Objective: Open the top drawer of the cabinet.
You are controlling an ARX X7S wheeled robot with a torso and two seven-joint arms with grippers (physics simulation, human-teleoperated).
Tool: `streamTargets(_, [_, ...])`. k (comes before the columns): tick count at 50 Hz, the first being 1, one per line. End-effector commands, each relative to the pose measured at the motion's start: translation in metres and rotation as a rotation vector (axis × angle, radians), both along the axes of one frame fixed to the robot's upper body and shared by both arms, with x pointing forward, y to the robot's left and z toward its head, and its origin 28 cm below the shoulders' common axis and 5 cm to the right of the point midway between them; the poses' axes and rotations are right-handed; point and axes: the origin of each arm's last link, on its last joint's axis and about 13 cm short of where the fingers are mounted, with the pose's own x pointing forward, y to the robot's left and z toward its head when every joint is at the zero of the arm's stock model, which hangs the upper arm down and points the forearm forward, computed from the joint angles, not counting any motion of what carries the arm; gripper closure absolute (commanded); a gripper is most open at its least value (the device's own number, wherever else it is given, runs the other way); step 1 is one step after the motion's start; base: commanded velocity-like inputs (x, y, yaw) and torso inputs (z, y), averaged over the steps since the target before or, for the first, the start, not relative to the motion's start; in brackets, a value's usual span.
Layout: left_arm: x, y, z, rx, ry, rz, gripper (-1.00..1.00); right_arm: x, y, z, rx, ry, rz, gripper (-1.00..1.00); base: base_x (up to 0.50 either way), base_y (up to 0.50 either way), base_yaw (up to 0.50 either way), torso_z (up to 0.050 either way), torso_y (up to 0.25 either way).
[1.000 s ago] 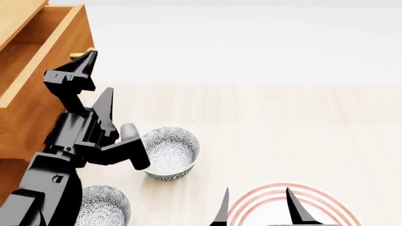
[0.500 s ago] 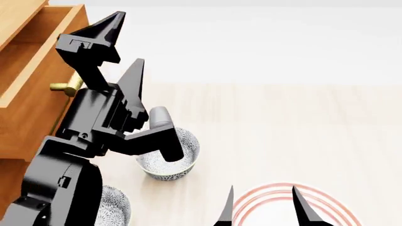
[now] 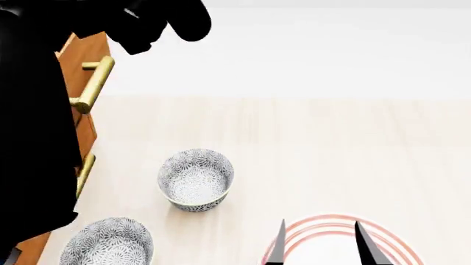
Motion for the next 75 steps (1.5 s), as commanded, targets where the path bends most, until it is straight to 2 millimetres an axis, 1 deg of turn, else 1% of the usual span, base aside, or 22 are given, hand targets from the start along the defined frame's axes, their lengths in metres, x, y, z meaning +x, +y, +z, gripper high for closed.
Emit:
streamTargets(1, [0.004, 0.015, 0.038, -0.274, 0.184, -0.01, -1.0, 0.0, -0.003, -0.001, -0.001, -0.005, -0.01, -1.0, 0.0, 0.0, 0.0, 0.0, 0.0])
streamTargets(3, [0.008, 0.021, 0.04, -0.373, 0.26, -0.015, -1.0, 0.0, -0.003, -0.003, 0.001, -0.004, -0.008, -1.0, 0.0, 0.0, 0.0, 0.0, 0.0])
streamTargets(6, [0.015, 0.028, 0.047, -0.462, 0.29, 0.028, -1.0, 0.0, -0.002, -0.004, -0.002, -0.003, -0.008, -1.0, 0.0, 0.0, 0.0, 0.0, 0.0])
streamTargets(9, [0.018, 0.033, 0.053, -0.611, 0.389, 0.012, -1.0, 0.0, -0.003, -0.004, -0.002, -0.006, -0.013, -1.0, 0.0, 0.0, 0.0, 0.0, 0.0])
streamTargets(11, [0.022, 0.036, 0.057, -0.676, 0.409, 0.026, -1.0, 0.0, -0.003, -0.004, -0.003, -0.004, -0.015, -1.0, 0.0, 0.0, 0.0, 0.0, 0.0])
streamTargets(13, [0.027, 0.039, 0.057, -0.713, 0.415, 0.034, -1.0, -0.001, -0.003, -0.003, -0.004, -0.004, -0.016, -1.0, 0.0, 0.0, 0.0, 0.0, 0.0])
streamTargets(14, [0.031, 0.042, 0.056, -0.763, 0.445, 0.057, -1.0, -0.001, -0.003, -0.003, -0.006, -0.003, -0.019, -1.0, 0.0, 0.0, 0.0, 0.0, 0.0])
streamTargets(16, [0.036, 0.045, 0.055, -0.796, 0.46, 0.076, -1.0, -0.002, -0.004, -0.002, -0.006, -0.004, -0.021, -1.0, 0.0, 0.0, 0.0, 0.0, 0.0])
streamTargets(17, [0.039, 0.048, 0.056, -0.852, 0.488, 0.082, -1.0, -0.002, -0.004, -0.003, -0.006, -0.004, -0.023, -1.0, 0.0, 0.0, 0.0, 0.0, 0.0])
streamTargets(19, [0.046, 0.051, 0.055, -0.888, 0.512, 0.101, -1.0, -0.002, -0.003, -0.003, -0.007, -0.003, -0.023, -1.0, 0.0, 0.0, 0.0, 0.0, 0.0])
streamTargets(24, [0.052, 0.053, 0.051, -0.935, 0.568, 0.097, -1.0, -0.002, -0.003, -0.003, -0.007, -0.003, -0.023, -1.0, 0.0, 0.0, 0.0, 0.0, 0.0])
streamTargets(26, [0.048, 0.051, 0.051, -0.912, 0.565, 0.079, -1.0, -0.002, -0.003, -0.004, -0.01, -0.002, -0.022, -1.0, 0.0, 0.0, 0.0, 0.0, 0.0])
streamTargets(29, [0.051, 0.05, 0.05, -0.923, 0.586, 0.08, -1.0, -0.002, -0.003, -0.004, -0.016, 0.0, -0.028, -1.0, 0.0, 0.0, 0.0, 0.0, 0.0])
streamTargets(32, [0.05, 0.047, 0.048, -0.911, 0.599, 0.065, -1.0, -0.002, -0.003, -0.006, -0.014, 0.004, -0.03, -1.0, 0.0, 0.0, 0.0, 0.0, 0.0])
streamTargets(37, [0.055, 0.045, 0.043, -0.897, 0.608, 0.061, -1.0, -0.002, -0.003, -0.006, -0.011, 0.01, -0.027, -1.0, 0.0, 0.0, 0.0, 0.0, 0.0])
streamTargets(44, [0.063, 0.048, 0.039, -0.9, 0.599, 0.088, -1.0, 0.0, -0.004, -0.009, -0.008, 0.016, -0.031, -1.0, 0.0, 0.0, 0.0, 0.0, 0.0])
streamTargets(47, [0.07, 0.049, 0.033, -0.908, 0.61, 0.109, -1.0, 0.0, -0.004, -0.009, -0.006, 0.016, -0.031, -1.0, 0.0, 0.0, 0.0, 0.0, 0.0])
streamTargets(49, [0.077, 0.048, 0.017, -0.884, 0.636, 0.142, -1.0, 0.0, -0.004, -0.009, -0.005, 0.015, -0.028, -1.0, 0.0, 0.0, 0.0, 0.0, 0.0])
streamTargets(51, [0.081, 0.049, 0.012, -0.903, 0.644, 0.154, -1.0, 0.0, -0.004, -0.009, -0.007, 0.016, -0.027, -1.0, 0.0, 0.0, 0.0, 0.0, 0.0])
streamTargets(58, [0.091, 0.051, 0.001, -0.933, 0.681, 0.165, -1.0, -0.001, -0.005, -0.01, -0.007, 0.022, -0.034, -1.0, 0.0, 0.0, 0.0, 0.0, 0.0])
streamTargets(62, [0.093, 0.052, -0.003, -0.987, 0.723, 0.131, -1.0, 0.0, -0.004, -0.012, -0.008, 0.024, -0.03, -1.0, 0.0, 0.0, 0.0, 0.0, 0.0])
streamTargets(75, [0.111, 0.059, -0.02, -1.059, 0.728, 0.21, -1.0, 0.0, -0.003, -0.012, -0.013, 0.029, -0.029, -1.0, 0.0, 0.0, 0.0, 0.0, 0.0])
